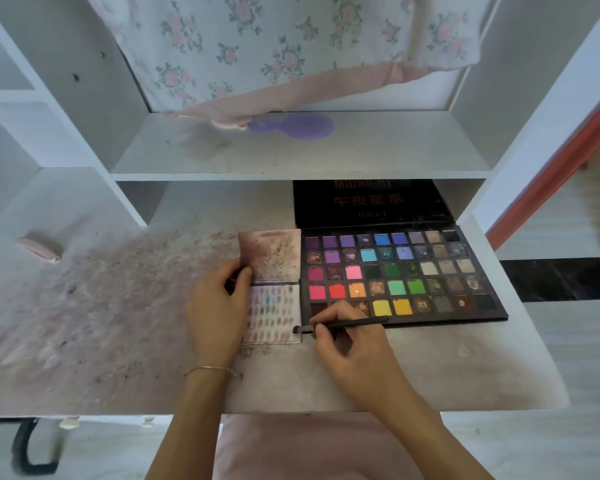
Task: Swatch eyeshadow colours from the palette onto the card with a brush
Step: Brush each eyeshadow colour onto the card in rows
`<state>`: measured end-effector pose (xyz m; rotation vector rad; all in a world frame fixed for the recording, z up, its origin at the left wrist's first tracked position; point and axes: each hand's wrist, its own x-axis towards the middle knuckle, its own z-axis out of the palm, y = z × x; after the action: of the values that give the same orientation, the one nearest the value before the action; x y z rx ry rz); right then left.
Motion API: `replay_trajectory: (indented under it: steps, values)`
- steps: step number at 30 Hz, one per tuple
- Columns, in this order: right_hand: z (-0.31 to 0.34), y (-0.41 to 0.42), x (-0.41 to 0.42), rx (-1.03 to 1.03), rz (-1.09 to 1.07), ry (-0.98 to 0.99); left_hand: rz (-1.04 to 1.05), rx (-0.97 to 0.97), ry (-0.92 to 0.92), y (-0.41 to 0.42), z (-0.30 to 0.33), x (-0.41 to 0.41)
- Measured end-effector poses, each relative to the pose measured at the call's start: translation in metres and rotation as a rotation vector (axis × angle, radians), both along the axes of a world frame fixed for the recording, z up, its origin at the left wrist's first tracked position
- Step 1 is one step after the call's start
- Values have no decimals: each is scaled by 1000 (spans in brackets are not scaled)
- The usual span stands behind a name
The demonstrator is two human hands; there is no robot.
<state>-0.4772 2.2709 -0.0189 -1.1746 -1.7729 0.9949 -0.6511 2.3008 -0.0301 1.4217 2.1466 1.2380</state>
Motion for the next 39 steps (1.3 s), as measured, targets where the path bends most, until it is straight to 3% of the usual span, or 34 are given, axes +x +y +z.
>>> replay_trajectory:
  steps: [8,25,32,39]
  values:
    - [-5,0,0,47,43,-154,-4,-2,4,2,-2,-1]
    - [-2,1,1,35,49,-178,7,-27,19,2,-1,0]
    - [2,2,7,-97,-46,179,16,-26,10,2,-2,-1]
    - [4,3,8,-84,-145,287,-76,44,-174,-2,6,0]
